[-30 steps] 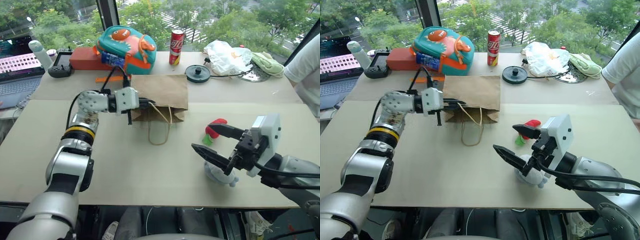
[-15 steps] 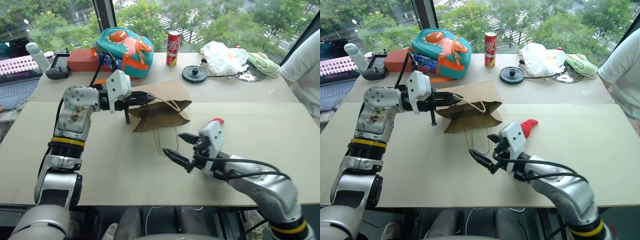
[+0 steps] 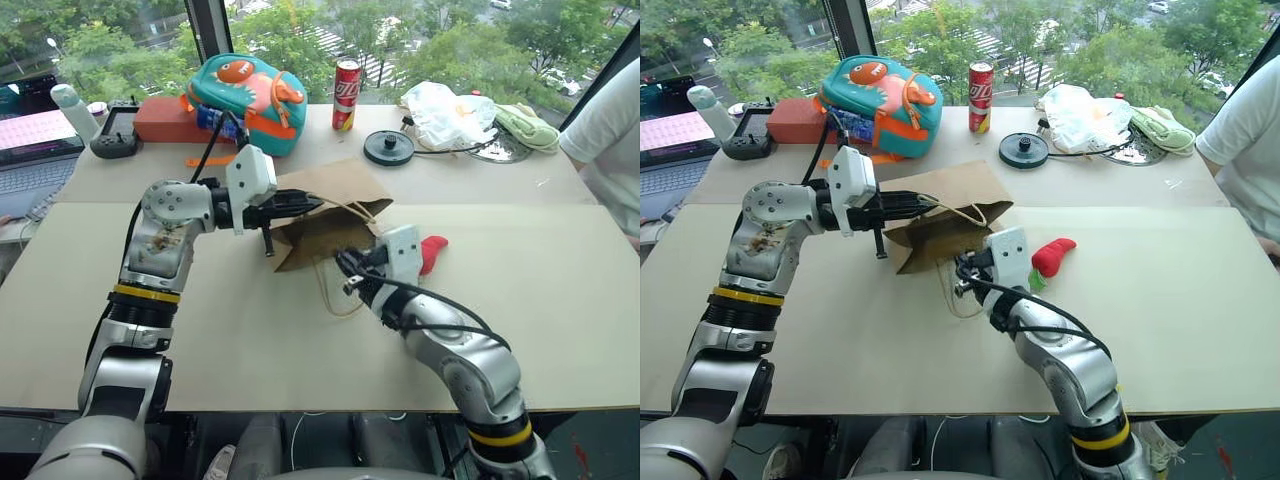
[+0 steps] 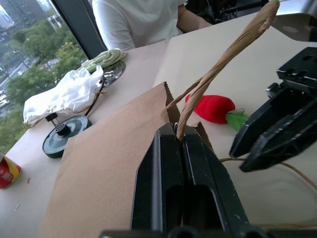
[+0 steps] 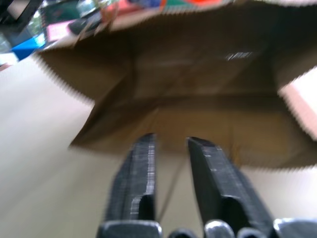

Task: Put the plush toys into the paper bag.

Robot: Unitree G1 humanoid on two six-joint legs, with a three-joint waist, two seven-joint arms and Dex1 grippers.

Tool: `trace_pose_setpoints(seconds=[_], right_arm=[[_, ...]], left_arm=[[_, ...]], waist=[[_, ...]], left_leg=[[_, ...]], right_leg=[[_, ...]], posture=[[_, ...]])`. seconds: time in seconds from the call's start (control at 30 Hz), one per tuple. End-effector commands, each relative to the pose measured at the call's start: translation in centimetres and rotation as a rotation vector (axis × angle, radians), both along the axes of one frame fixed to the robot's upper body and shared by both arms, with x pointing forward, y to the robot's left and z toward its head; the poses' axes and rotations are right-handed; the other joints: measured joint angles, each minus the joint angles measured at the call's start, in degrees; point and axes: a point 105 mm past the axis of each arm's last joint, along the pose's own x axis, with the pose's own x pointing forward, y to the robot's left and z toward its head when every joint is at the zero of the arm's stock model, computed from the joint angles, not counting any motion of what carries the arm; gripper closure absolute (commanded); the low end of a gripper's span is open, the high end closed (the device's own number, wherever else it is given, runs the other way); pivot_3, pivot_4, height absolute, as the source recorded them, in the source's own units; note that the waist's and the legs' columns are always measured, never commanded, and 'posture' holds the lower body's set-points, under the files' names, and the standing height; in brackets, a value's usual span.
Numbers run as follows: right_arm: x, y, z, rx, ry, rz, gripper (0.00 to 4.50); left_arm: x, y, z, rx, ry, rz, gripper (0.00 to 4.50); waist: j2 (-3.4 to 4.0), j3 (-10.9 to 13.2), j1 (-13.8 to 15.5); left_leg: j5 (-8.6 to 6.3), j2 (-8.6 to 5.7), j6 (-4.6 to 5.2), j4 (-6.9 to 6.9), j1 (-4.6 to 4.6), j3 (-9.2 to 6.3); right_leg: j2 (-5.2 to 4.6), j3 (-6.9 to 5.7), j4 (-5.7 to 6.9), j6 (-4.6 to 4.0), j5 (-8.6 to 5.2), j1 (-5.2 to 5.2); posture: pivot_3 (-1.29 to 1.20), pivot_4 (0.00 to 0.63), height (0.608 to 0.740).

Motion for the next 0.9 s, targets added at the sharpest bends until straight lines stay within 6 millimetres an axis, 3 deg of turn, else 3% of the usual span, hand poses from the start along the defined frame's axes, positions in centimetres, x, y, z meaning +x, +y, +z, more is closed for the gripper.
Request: trace_pose_setpoints(seconds=[0.03, 0.5, 0.6, 0.7, 0.9], right_arm=[[0.9, 0.3, 1.1, -0.014, -0.101, -0.027, 4.45], [4.6, 3.2, -0.7, -0.094, -0.236, -0.056, 4.45], [5.2, 4.1, -2.2, -0.134, -0.199, -0.020, 4.45], [6.1, 3.9, -4.9, -0.168, -0.061, -0.035, 4.45], [5.8, 4.5, -6.0, -0.126, 0.021, 0.011, 4.45]], left_arm=[[-0.1, -0.5, 1.6, -0.033, -0.038, -0.013, 4.50], [0.0, -1.3, 2.5, -0.053, -0.034, -0.029, 4.50], [-0.1, -1.5, 2.5, -0.053, -0.034, -0.036, 4.50], [-0.3, -1.6, 2.6, -0.051, -0.037, -0.048, 4.50], [-0.4, -1.4, 2.9, -0.050, -0.047, -0.037, 4.50]], waist=[[0.00, 0.0, 0.0], [0.00, 0.0, -0.2], [0.00, 0.0, -0.2], [0.01, 0.0, -0.2], [0.02, 0.0, -0.2]], left_leg=[[0.00, 0.00, 0.00, 0.00, -0.01, 0.01], [0.00, 0.00, 0.00, -0.03, -0.02, 0.01], [0.00, -0.01, 0.00, -0.04, -0.04, 0.02], [0.00, 0.00, 0.00, -0.04, -0.05, 0.01], [0.00, 0.00, 0.00, -0.06, -0.11, 0.02]], right_leg=[[-0.01, 0.00, 0.00, 0.00, 0.00, -0.01], [-0.01, 0.00, 0.02, -0.02, 0.01, -0.08], [-0.02, 0.01, 0.02, -0.03, 0.02, -0.11], [-0.02, 0.01, 0.05, -0.03, 0.02, -0.13], [-0.02, 0.01, 0.07, -0.06, 0.03, -0.21]], posture=[[0.00, 0.150, 0.739], [0.00, 0.150, 0.739], [0.00, 0.150, 0.739], [0.00, 0.150, 0.739], [0.00, 0.150, 0.739]])
